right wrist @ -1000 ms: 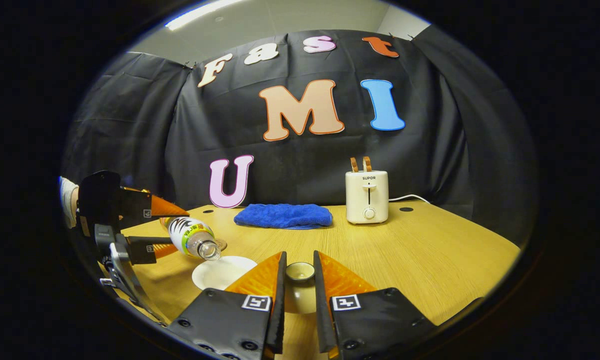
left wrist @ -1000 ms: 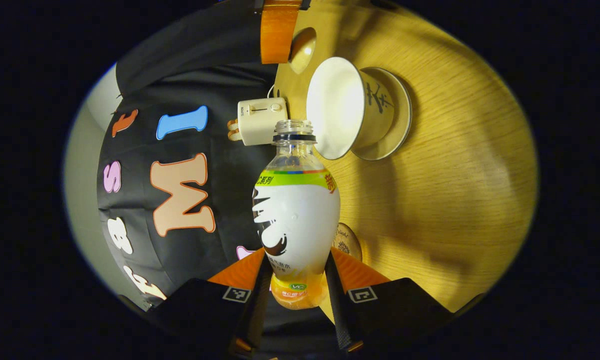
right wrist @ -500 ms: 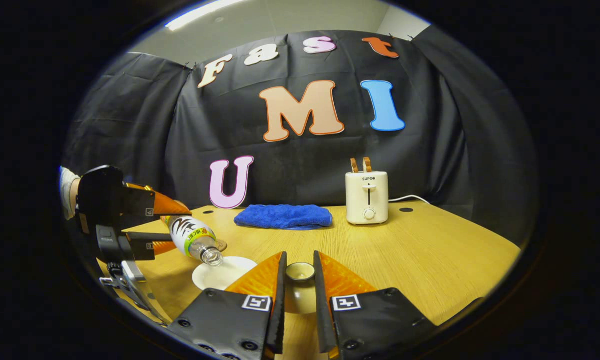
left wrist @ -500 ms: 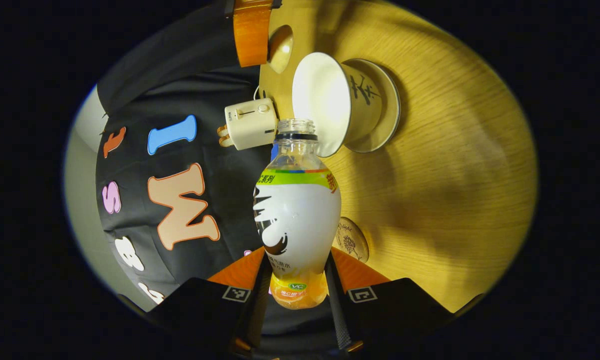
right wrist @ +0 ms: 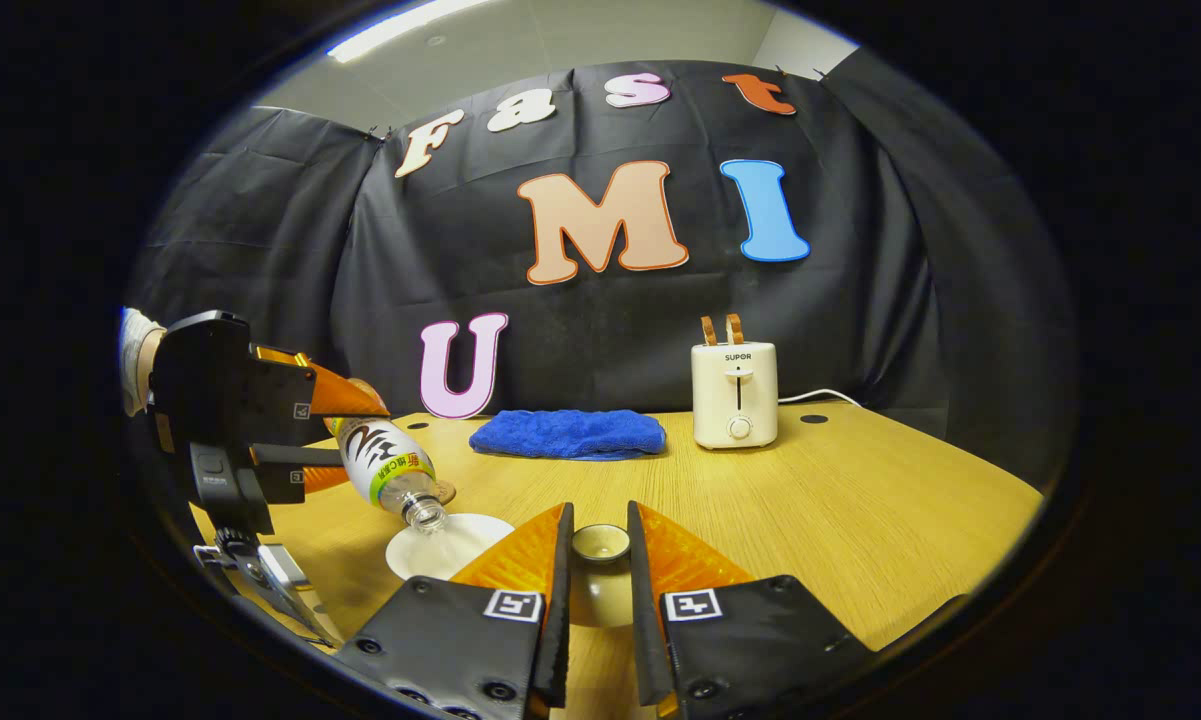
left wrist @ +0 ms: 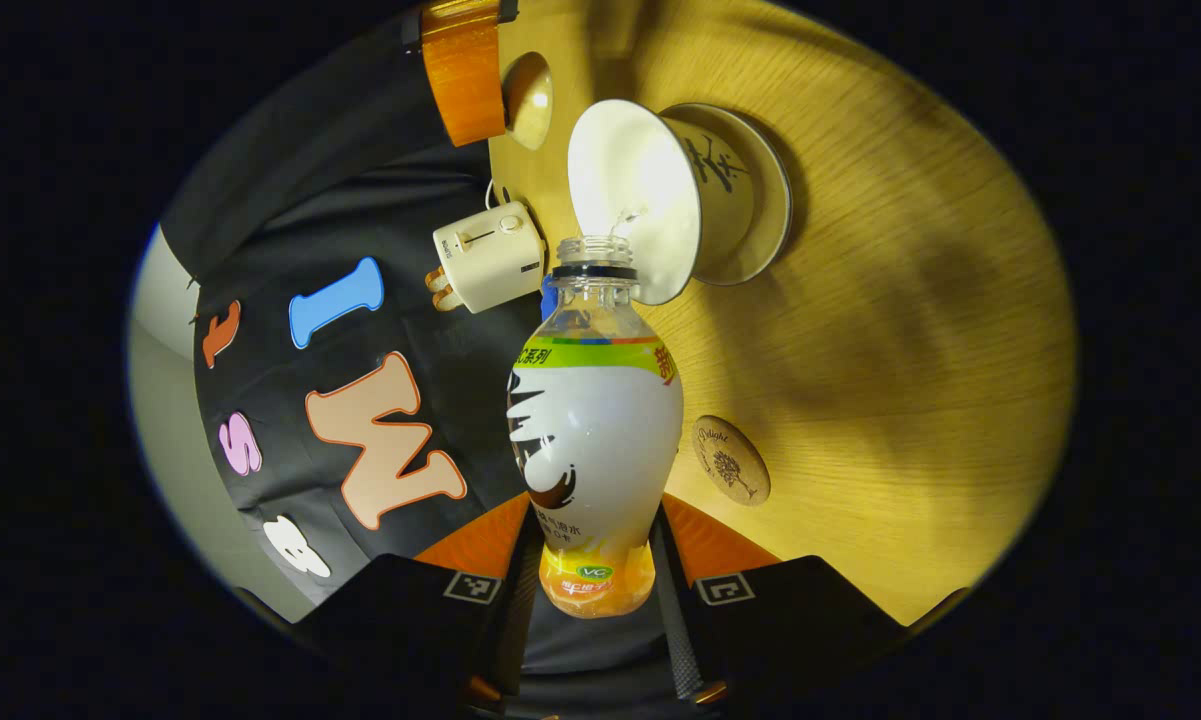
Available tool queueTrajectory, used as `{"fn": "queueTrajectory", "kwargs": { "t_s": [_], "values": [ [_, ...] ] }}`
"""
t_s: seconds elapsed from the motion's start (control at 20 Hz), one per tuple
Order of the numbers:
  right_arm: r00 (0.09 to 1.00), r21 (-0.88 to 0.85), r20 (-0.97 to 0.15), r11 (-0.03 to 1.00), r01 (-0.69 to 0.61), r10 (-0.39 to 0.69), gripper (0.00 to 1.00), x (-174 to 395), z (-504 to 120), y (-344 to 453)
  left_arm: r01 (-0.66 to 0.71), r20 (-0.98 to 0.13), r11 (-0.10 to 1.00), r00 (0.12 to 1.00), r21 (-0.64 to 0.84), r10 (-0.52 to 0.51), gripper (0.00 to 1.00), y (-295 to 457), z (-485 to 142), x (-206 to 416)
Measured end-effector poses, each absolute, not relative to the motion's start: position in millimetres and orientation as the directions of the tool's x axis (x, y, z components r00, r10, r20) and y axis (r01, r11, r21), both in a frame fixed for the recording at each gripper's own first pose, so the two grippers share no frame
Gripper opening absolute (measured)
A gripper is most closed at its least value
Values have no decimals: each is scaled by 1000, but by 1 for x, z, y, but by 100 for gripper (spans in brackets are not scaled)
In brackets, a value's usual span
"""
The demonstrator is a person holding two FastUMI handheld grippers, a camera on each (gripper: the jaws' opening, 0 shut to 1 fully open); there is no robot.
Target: Open the teacup lid with one hand, grasp the water bottle and pour water into the teacup with the other hand; after pouring, place the water bottle on the coaster and then close the teacup lid.
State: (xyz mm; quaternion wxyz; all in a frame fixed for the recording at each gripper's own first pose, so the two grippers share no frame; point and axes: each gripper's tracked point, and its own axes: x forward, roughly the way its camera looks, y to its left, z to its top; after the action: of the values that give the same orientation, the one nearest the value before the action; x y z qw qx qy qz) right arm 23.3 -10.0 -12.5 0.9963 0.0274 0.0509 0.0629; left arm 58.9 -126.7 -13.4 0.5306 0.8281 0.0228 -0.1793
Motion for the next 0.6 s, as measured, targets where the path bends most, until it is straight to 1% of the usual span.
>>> {"fn": "queueTrajectory", "kwargs": {
  "t_s": [0.05,0.1,0.2,0.35,0.4,0.45,0.5,0.6],
  "values": [
    [987,61,-97,991,-123,129,30,24,-13,-10,222,-319,-449,936,866,-151,55,-127,-12,60],
    [987,63,-98,990,-123,129,28,24,-13,-9,212,-312,-463,938,861,-151,55,-127,-10,60],
    [987,70,-97,990,-121,127,30,24,-12,-11,194,-302,-483,941,854,-156,58,-128,-9,59],
    [988,73,-95,990,-119,125,30,23,-12,-11,179,-296,-510,942,841,-158,55,-129,-5,59],
    [987,72,-95,990,-119,126,30,23,-12,-11,181,-299,-523,943,833,-149,57,-127,-4,60],
    [987,71,-95,990,-120,126,30,24,-12,-11,179,-298,-538,944,824,-144,55,-126,-1,61],
    [987,71,-95,990,-121,128,28,23,-12,-11,176,-298,-550,944,816,-139,55,-126,1,62],
    [987,80,-94,989,-120,128,30,24,-12,-12,175,-294,-569,948,803,-124,55,-124,2,64]
  ]
}}
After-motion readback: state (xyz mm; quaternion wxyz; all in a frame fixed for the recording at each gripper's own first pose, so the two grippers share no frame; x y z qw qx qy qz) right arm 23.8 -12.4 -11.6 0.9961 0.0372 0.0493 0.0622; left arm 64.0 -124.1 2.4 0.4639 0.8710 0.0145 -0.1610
